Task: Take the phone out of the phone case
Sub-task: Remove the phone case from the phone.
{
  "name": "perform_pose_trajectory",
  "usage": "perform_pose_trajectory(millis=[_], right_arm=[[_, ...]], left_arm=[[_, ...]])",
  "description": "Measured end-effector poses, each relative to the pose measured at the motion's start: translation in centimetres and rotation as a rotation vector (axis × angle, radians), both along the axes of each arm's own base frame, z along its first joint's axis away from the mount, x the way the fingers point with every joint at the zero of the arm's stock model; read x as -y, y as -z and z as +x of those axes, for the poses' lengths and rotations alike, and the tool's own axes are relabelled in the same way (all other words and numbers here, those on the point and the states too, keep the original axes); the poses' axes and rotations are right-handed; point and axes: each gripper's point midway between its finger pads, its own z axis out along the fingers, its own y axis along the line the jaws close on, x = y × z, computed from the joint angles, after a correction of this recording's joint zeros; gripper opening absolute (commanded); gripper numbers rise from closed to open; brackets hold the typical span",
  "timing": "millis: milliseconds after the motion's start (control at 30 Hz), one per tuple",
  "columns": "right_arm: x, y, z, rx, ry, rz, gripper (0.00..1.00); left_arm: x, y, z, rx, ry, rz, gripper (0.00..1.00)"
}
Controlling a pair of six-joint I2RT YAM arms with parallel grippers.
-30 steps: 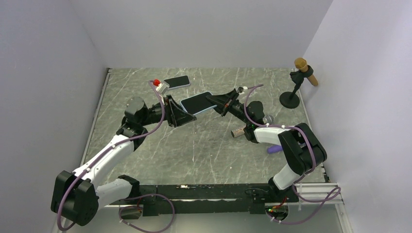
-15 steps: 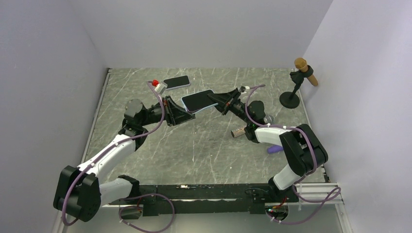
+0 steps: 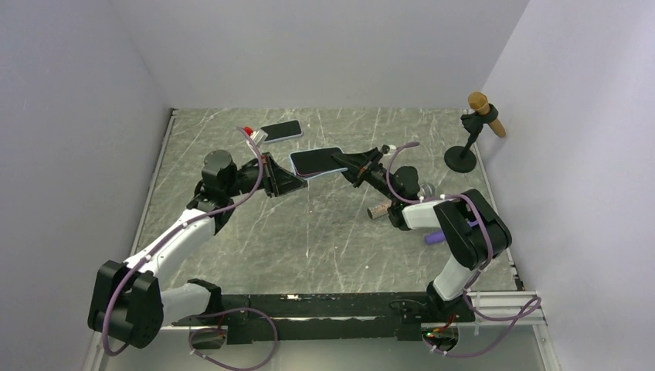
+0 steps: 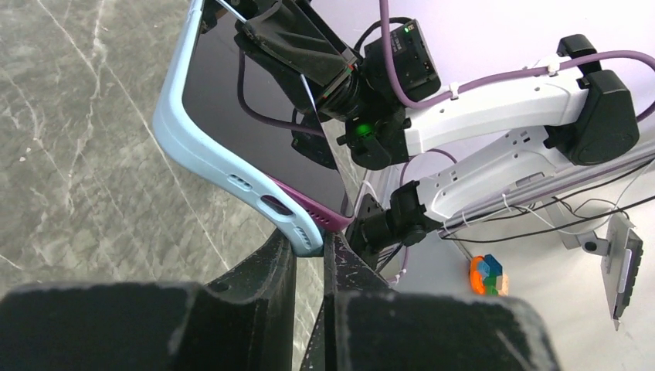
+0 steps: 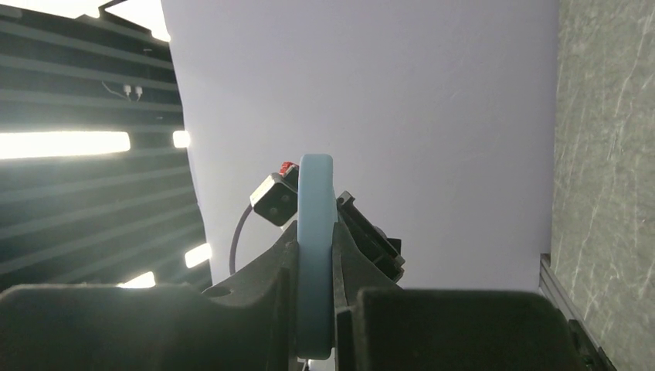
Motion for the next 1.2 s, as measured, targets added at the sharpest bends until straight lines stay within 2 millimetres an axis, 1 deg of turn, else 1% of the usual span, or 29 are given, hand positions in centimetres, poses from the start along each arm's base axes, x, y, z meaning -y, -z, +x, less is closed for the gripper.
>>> perform_pose_trajectory(millis=[67,133,167,200,233,333,400,467,533,667,733,800,867,933,1000,1033,1067,1167,1200], right_arm=[[0.1,0.0,0.0,0.0,0.0,-0.001,0.0],[0.2,-0.2,0.1,0.008,0.002,0.003,0.0],[0.2,-0.3,0.1,0.013,0.003,0.005,0.0],[0.3,-0.4,0.2,0.021,0.007,0.003,0.0],[0.4,-0.5,0.3,0.031,0.009,-0.002,0.0],[0.6,-0.7,0.3,0.073,0.011,-0.039,0.0],[1.1,-1.1,0.2,0.104,0.015,-0.082,0.0],[2.3,-1.8,0.2,0.148,0.029,-0.119,0.0],[3.3,-2.5,0.2,0.19,0.052,-0.149,0.0],[5.6,-3.2,0.2,0.26,0.103,-0.243,0.0],[6.5,-3.1,0.3,0.283,0.122,-0.304,0.0],[7.3,-3.1,0.4,0.31,0.133,-0.376,0.0],[7.9,-3.5,0.6,0.349,0.131,-0.456,0.0],[8.3,-4.2,0.7,0.388,0.126,-0.517,0.0],[8.5,-5.2,0.4,0.447,0.106,-0.567,0.0],[8.4,-5.6,0.2,0.476,0.09,-0.584,0.0],[8.3,-6.1,-0.1,0.504,0.068,-0.598,0.0],[7.9,-6.8,-0.8,0.56,0.016,-0.624,0.0],[7.8,-6.9,-1.1,0.572,-0.002,-0.629,0.0]], left_arm=[[0.0,0.1,0.1,-0.007,-0.005,0.012,0.0],[0.0,-0.3,0.3,0.003,-0.006,0.017,0.0],[0.0,-0.4,0.3,0.006,-0.007,0.018,0.02],[0.0,-0.5,0.3,0.007,-0.007,0.02,0.06],[0.0,-0.6,0.4,0.01,-0.008,0.023,0.14],[0.0,-0.6,0.3,0.027,-0.004,0.031,0.48],[-0.1,-0.7,0.6,0.053,-0.021,0.037,0.67],[-0.5,-1.3,1.1,0.093,-0.05,0.035,0.8],[-0.8,-2.1,1.2,0.133,-0.068,0.027,0.87],[-1.0,-4.1,0.9,0.213,-0.073,-0.008,0.93],[-1.0,-4.7,0.8,0.238,-0.073,-0.018,0.92],[-1.0,-4.7,0.8,0.242,-0.073,-0.02,0.9],[-1.0,-4.4,1.0,0.227,-0.072,-0.019,0.87],[-0.9,-3.9,1.2,0.199,-0.059,-0.018,0.86],[-0.5,-3.0,1.4,0.154,-0.031,-0.017,0.9],[-0.3,-2.5,1.5,0.135,-0.014,-0.017,0.96],[0.0,-2.2,1.6,0.11,0.008,-0.021,0.99],[1.0,-1.5,1.4,0.051,0.09,-0.038,0.99],[1.5,-1.4,1.1,0.037,0.126,-0.048,0.98]])
